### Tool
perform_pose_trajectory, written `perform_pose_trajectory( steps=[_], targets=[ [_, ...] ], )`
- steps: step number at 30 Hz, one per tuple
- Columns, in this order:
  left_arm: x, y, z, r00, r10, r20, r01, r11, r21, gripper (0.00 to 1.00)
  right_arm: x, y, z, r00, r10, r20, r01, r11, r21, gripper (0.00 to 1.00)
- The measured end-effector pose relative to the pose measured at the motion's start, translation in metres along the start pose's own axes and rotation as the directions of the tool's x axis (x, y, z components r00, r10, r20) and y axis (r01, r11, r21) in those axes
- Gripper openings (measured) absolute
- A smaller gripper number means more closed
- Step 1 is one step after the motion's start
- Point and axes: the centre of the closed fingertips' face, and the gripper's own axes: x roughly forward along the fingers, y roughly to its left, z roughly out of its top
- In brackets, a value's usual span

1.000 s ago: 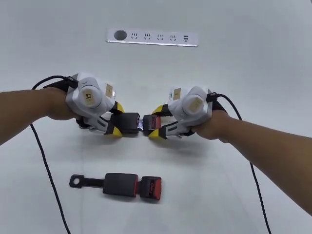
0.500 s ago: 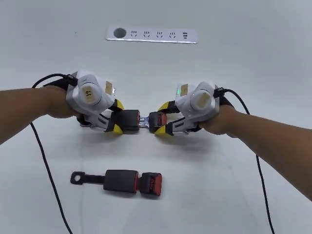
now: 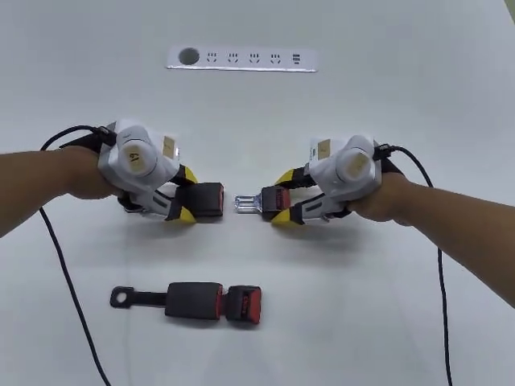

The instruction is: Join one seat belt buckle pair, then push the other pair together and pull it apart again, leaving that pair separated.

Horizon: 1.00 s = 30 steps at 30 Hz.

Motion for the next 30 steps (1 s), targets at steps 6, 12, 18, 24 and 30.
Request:
perform_pose_trajectory(
  steps=[6, 12, 18, 24, 30],
  targets=[
    [0.000, 0.000, 0.000, 1.0000, 0.001, -0.002, -0.001, 1.000, 0.000, 0.33, -0.011, 0.002, -0.007, 1.0000, 0.001, -0.005, -0.001, 1.000, 0.004, 0.33],
    [-0.001, 0.001, -0.001, 1.0000, 0.001, 0.001, -0.001, 1.000, -0.001, 0.33, -0.023, -0.001, -0.018, 0.9999, -0.005, -0.015, 0.005, 1.000, 0.015, 0.33],
    [-0.001, 0.001, -0.001, 1.0000, 0.001, 0.003, -0.001, 1.000, -0.002, 0.34, -0.032, -0.002, -0.028, 0.9999, -0.014, -0.009, 0.015, 1.000, 0.028, 0.33],
    [-0.002, -0.001, 0.001, 1.0000, 0.001, 0.004, -0.001, 1.000, -0.002, 0.34, -0.037, -0.002, -0.036, 0.9998, -0.021, -0.007, 0.021, 0.999, 0.030, 0.34],
    [-0.002, 0.000, 0.001, 1.0000, 0.001, 0.004, -0.001, 1.000, -0.003, 0.34, -0.043, 0.000, -0.042, 0.9996, -0.026, -0.009, 0.026, 0.999, 0.033, 0.34]
  ],
)
